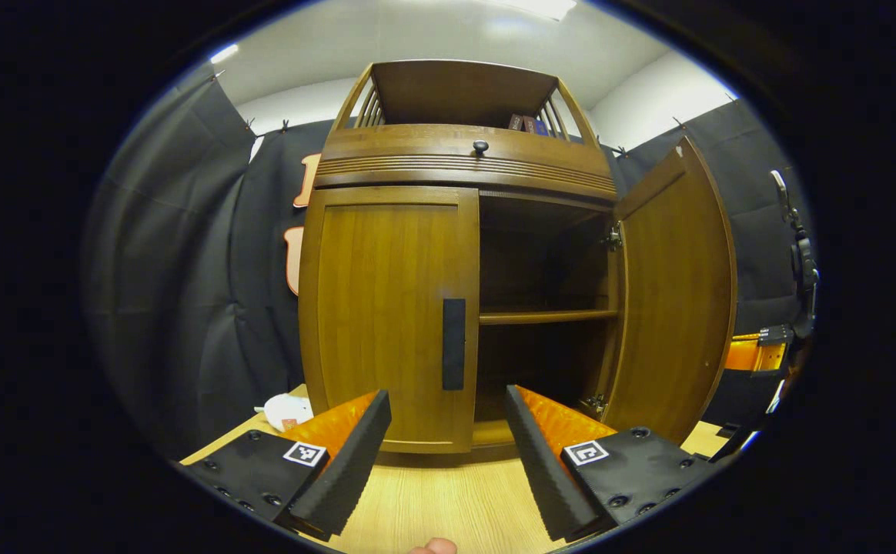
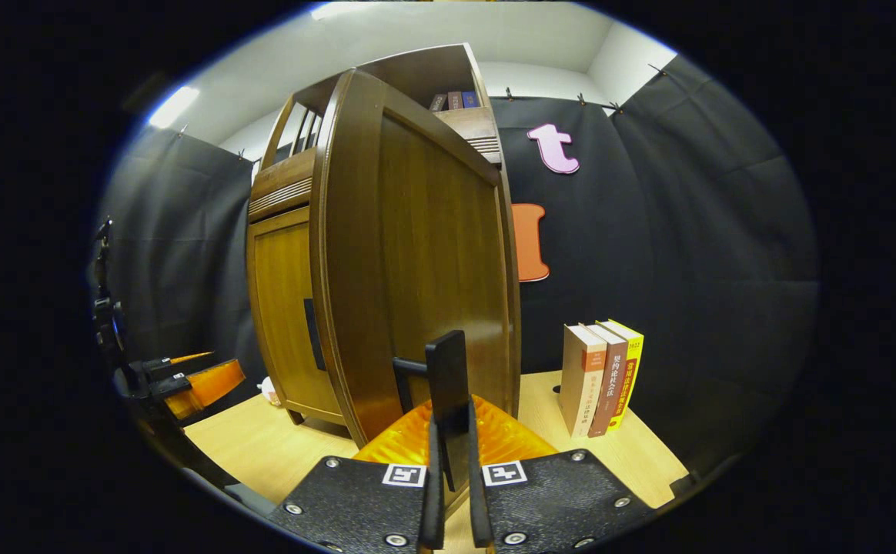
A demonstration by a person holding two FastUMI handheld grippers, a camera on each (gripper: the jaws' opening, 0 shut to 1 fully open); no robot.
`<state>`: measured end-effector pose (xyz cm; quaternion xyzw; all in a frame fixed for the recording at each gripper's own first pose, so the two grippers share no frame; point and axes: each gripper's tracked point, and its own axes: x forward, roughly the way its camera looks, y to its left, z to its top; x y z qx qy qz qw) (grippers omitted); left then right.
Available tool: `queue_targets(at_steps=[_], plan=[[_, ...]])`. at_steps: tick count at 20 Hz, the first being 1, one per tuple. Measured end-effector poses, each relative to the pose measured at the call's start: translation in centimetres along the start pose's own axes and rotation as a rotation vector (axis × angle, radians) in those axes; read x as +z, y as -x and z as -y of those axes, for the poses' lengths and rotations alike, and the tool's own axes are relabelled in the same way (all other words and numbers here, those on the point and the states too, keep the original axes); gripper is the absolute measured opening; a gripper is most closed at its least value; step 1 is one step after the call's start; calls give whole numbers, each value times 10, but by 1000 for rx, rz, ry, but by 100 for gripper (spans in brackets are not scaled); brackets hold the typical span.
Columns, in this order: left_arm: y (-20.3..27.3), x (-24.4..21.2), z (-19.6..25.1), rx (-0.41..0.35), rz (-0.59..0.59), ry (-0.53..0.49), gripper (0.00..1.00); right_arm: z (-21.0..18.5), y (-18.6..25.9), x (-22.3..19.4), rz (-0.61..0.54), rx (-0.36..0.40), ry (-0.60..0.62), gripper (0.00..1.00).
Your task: Open the right door of the double-door shoe cabinet with the right hand, and open the left door with the left hand.
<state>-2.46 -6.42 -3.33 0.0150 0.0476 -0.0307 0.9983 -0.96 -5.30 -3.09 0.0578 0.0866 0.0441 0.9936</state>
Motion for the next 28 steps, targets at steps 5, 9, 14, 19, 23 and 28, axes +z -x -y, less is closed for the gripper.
queue_targets(at_steps=[5,9,14,19,23,28], plan=[[7,-2,-1,11,1,4,94,47,6,3,19,-126,28,7],[7,-4,-2,9,-5,9,94,63,8,5,24,-98,1,3],[8,-7,-1,6,-15,21,94,78,9,7,26,-47,-4,0],[14,-10,-7,27,-20,29,94,92,7,8,31,7,-6,0],[17,-13,-16,50,-32,32,96,105,7,4,8,38,-16,2],[20,-18,-29,89,-44,42,96,102,10,4,25,26,-8,4]])
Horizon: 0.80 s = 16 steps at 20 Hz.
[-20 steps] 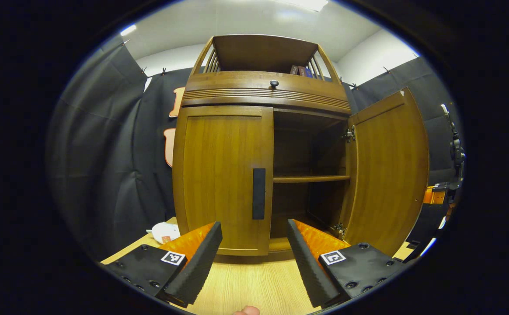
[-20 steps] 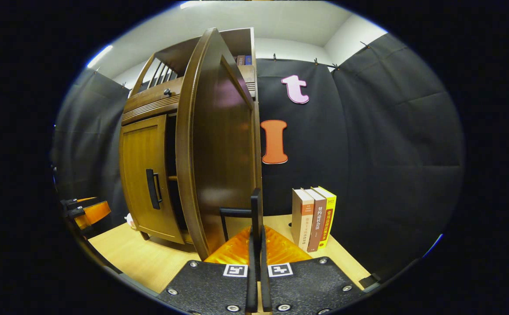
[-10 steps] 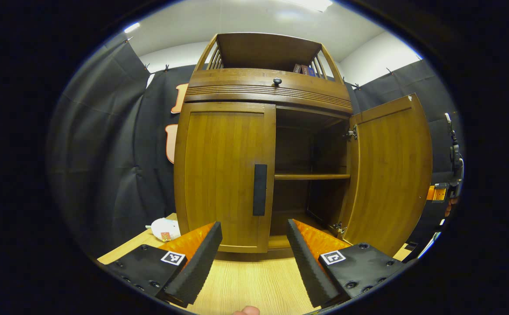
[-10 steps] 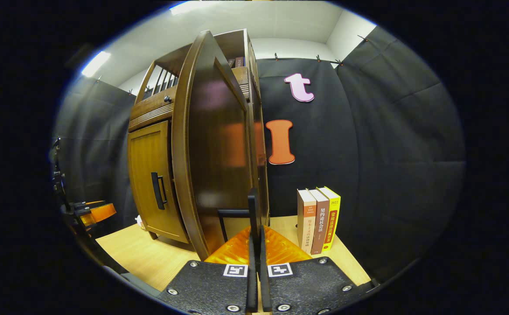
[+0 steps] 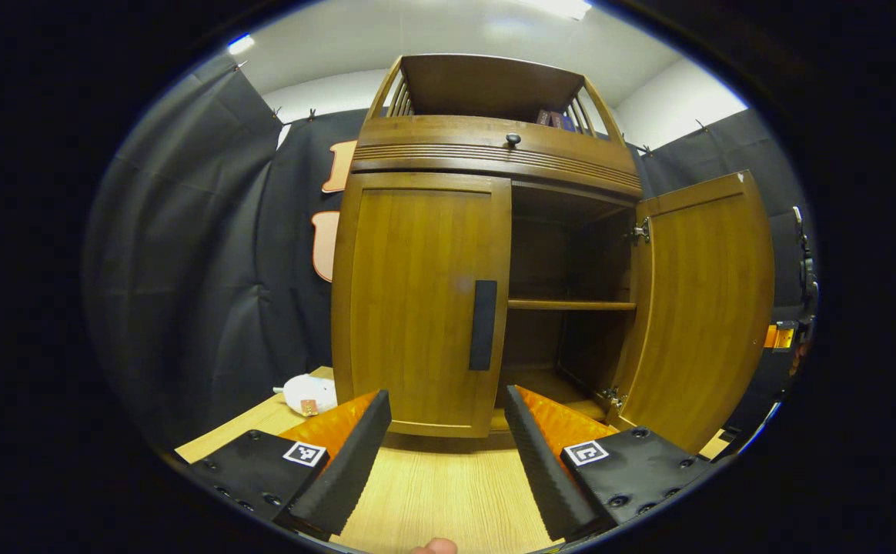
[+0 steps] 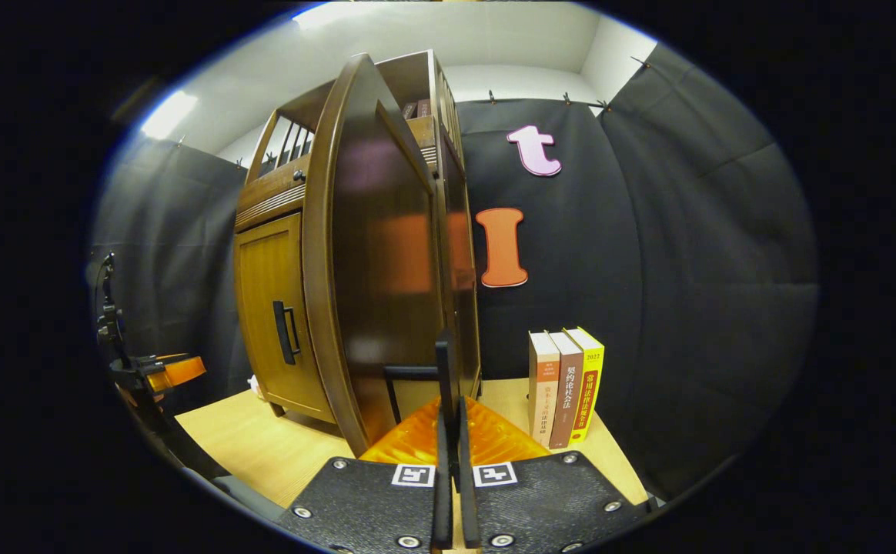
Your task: Open the right door of the double-door shoe cabinet with the right hand, and open the left door with the left hand.
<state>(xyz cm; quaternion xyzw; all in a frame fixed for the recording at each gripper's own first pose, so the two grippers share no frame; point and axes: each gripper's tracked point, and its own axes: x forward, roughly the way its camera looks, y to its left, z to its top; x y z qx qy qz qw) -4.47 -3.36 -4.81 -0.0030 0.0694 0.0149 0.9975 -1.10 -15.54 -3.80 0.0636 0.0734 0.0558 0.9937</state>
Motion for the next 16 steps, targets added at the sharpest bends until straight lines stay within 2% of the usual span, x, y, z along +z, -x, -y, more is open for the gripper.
queue_targets(at_steps=[1,4,7,13,16], plan=[[0,0,-2,4,0,-2,94,2,2,-2,-2,-9,0,4],[-5,-2,-3,2,-8,6,94,8,21,-21,-42,-24,27,4],[-13,1,6,-26,-26,16,94,9,33,-24,-40,-50,-4,4],[-28,13,18,-51,-27,8,96,23,68,-10,6,-177,-47,4],[-35,21,21,-57,-5,1,94,22,82,13,39,-252,-7,4]])
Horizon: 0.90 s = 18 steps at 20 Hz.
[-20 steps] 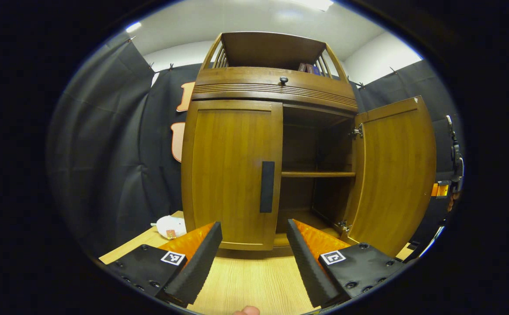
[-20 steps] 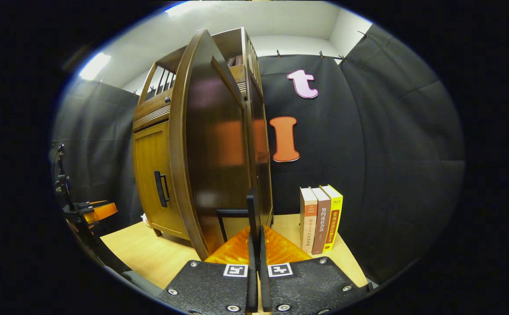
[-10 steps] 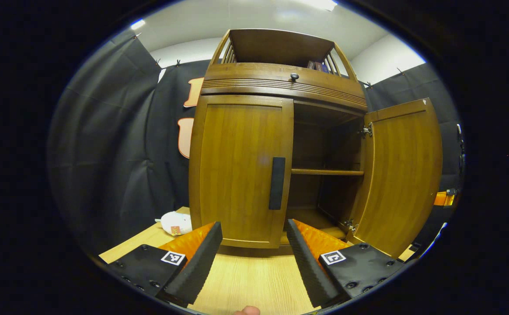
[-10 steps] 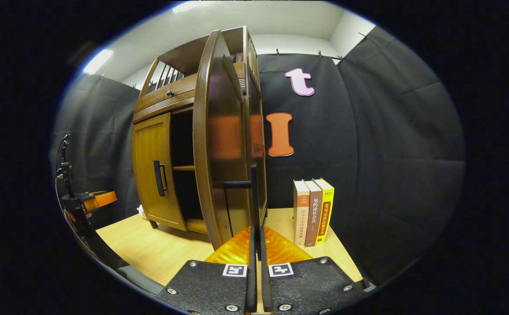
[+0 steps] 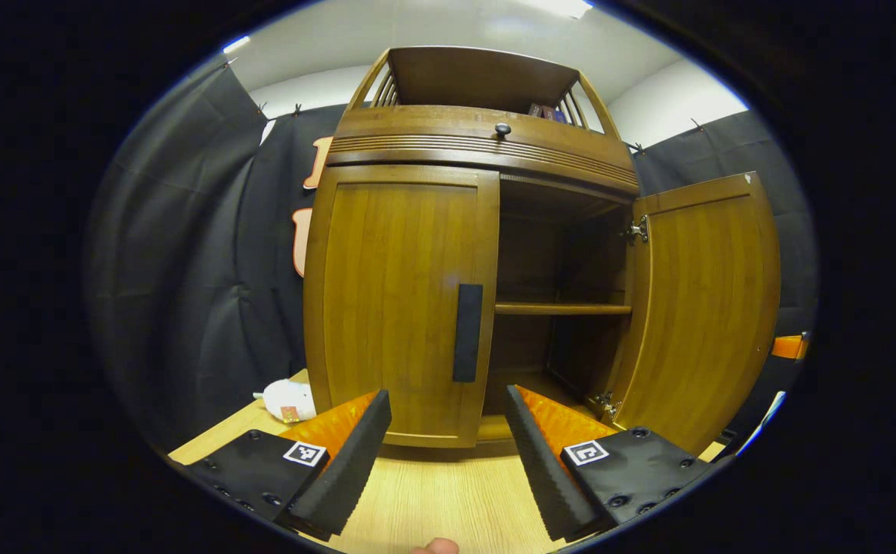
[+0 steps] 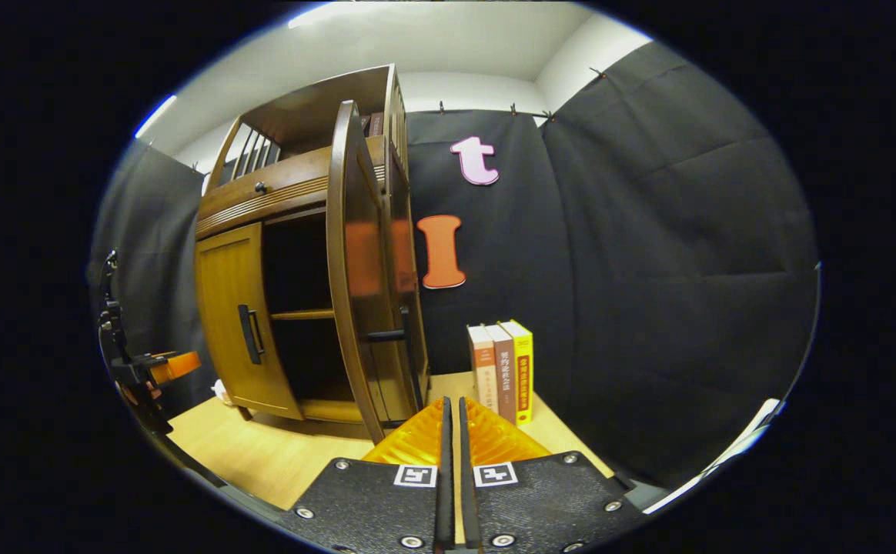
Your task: Open the right door of the double-door shoe cabinet with the right hand, and open the left door with the left hand.
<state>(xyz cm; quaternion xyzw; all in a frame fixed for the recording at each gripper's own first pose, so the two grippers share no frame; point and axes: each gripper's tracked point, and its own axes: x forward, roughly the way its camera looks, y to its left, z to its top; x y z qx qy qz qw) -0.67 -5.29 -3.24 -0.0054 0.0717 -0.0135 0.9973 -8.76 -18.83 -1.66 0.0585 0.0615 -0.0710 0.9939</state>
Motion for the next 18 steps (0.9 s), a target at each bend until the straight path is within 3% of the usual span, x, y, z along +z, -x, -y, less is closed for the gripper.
queue_targets(at_steps=[4,7,8,9,15,17,18], plan=[[-13,7,1,4,0,42,94,-39,3,27,39,93,-7,3],[-19,19,-2,21,24,37,94,-56,11,34,47,127,5,19],[-20,18,-3,24,30,31,94,-63,14,35,49,135,1,17],[-20,20,-2,22,35,26,94,-71,17,35,52,147,6,36],[-44,34,10,-26,44,27,94,-112,14,21,57,209,31,89],[-61,43,15,-55,45,48,94,-117,9,13,40,211,12,98],[-70,47,18,-71,42,54,94,-120,6,8,35,212,12,93]])
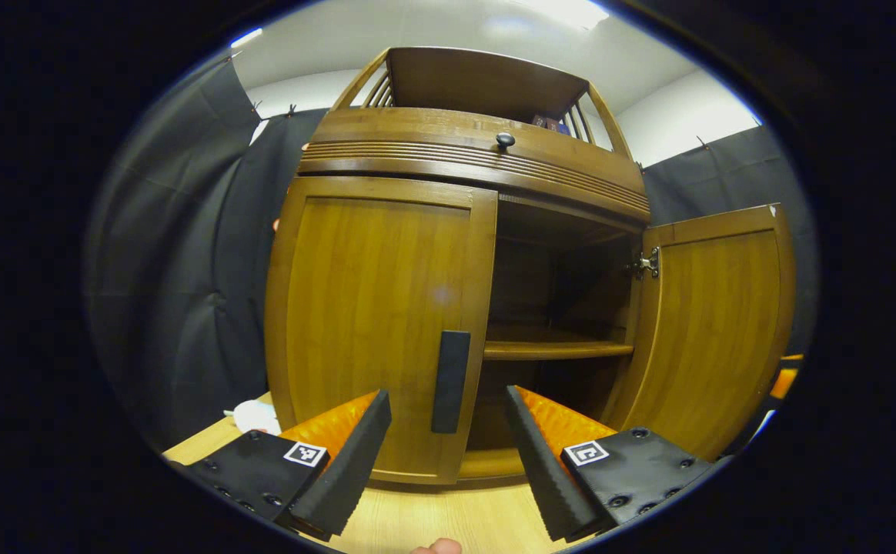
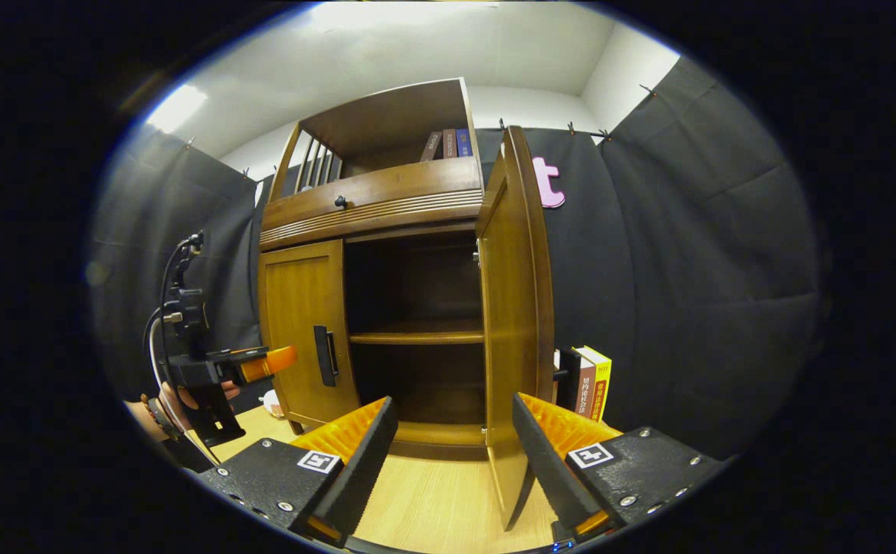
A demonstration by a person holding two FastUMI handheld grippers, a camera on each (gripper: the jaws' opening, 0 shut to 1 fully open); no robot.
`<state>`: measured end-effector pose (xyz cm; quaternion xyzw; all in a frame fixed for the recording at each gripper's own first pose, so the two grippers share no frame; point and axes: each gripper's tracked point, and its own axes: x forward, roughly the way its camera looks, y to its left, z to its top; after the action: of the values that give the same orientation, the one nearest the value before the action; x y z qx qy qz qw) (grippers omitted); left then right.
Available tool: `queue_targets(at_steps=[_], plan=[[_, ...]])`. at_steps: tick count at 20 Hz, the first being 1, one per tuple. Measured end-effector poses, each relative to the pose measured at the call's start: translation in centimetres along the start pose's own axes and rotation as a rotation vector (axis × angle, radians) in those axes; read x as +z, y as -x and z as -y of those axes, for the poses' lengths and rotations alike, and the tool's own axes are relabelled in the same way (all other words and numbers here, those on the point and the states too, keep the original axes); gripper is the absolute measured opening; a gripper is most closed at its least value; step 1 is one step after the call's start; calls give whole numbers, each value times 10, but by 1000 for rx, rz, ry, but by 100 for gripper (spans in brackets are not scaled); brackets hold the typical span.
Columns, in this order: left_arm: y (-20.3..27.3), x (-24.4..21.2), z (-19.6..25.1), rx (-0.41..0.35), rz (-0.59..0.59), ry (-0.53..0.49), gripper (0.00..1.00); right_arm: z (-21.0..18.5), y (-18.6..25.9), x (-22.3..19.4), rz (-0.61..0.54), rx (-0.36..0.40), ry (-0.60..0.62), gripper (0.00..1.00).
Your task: Open the right door of the double-door shoe cabinet with the right hand, and open the left door with the left hand.
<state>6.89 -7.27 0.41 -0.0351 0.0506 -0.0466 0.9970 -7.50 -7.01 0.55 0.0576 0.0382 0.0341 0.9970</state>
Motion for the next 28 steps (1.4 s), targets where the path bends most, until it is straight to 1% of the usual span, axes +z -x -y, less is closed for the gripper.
queue_targets(at_steps=[2,4,6,7,9,11,15,16,20,23,24,25,27,28], plan=[[-19,3,7,-31,-14,6,94,-9,-3,-3,-8,17,11,92],[-40,6,5,-31,-12,-32,94,-11,-2,-7,-17,21,22,92],[-63,5,1,-19,-14,-66,99,-23,3,-6,-22,50,2,92],[-73,2,2,-22,-19,-73,93,-28,4,-6,-23,63,-2,92],[-91,-9,4,-19,-41,-86,94,-32,4,-2,-19,64,9,92],[-105,-12,7,-21,-35,-88,94,-31,5,-5,-25,57,13,92],[-122,-13,11,-23,-34,-114,94,-26,10,-6,-32,37,7,92],[-123,-13,10,-7,-30,-114,94,-24,11,-6,-30,34,6,92],[-123,-11,13,-12,-20,-119,94,-19,7,-9,-36,22,-8,92],[-121,-12,18,-56,-24,-89,94,-17,5,-9,-38,21,-19,92],[-122,-12,17,-60,-27,-86,89,-16,4,-10,-37,19,-22,92],[-122,-12,14,-48,-24,-91,84,-16,5,-10,-35,20,-25,92],[-122,-9,10,-49,-10,-55,75,-16,6,-13,-43,20,-30,92],[-123,-9,5,-36,-6,-33,70,-16,7,-14,-46,22,-31,92]])
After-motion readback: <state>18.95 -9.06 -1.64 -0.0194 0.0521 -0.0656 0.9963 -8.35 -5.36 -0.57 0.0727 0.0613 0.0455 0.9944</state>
